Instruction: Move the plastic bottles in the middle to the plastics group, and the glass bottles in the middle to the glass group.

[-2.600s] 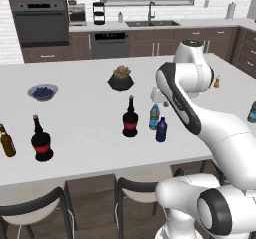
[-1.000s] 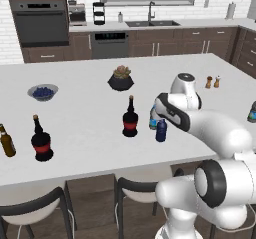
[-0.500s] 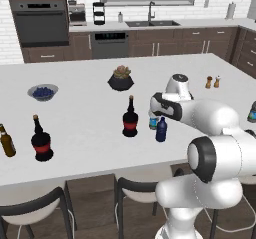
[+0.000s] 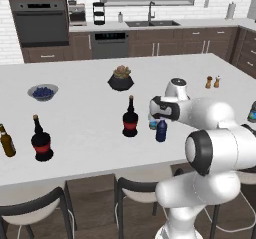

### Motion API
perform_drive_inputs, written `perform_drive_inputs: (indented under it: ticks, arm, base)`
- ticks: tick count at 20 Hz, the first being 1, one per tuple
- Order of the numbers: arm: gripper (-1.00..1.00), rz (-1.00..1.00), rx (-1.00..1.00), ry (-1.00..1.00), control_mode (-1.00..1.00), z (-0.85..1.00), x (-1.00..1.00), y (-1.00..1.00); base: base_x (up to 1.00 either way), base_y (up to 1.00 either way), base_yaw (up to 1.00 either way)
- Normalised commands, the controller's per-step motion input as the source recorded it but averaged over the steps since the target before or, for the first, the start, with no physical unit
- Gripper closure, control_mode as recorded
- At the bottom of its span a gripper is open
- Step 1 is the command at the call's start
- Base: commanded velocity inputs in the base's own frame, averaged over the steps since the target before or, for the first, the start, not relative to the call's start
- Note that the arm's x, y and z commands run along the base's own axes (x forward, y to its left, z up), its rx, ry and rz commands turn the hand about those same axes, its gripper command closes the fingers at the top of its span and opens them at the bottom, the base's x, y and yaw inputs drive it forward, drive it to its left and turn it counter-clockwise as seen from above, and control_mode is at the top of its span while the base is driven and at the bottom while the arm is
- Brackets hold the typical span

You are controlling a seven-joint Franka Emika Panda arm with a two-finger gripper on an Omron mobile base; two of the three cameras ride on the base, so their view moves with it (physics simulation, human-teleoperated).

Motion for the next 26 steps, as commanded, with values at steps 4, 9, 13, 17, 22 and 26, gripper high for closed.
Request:
perform_drive_inputs:
  ticks: [4,9,13,17,22,26]
  arm:
    - [-1.00,0.00,0.00,0.00,-1.00,-0.27,0.09,0.00]
    - [-1.00,0.00,0.00,0.00,-1.00,-0.24,0.15,0.00]
    - [-1.00,0.00,0.00,-0.03,-1.00,-0.21,0.01,0.00]
    - [-1.00,0.00,0.00,-0.08,-1.00,-0.13,0.01,-0.03]
    - [-1.00,0.00,0.00,-0.12,-1.00,-0.30,-0.11,0.00]
    - [1.00,0.00,0.00,-0.24,-1.00,-0.47,-0.19,0.00]
  base:
    - [0.00,0.00,0.00]
    - [0.00,0.00,0.00]
    - [0.00,0.00,0.00]
    - [0.00,0.00,0.00]
    - [0.00,0.00,0.00]
    - [0.00,0.00,0.00]
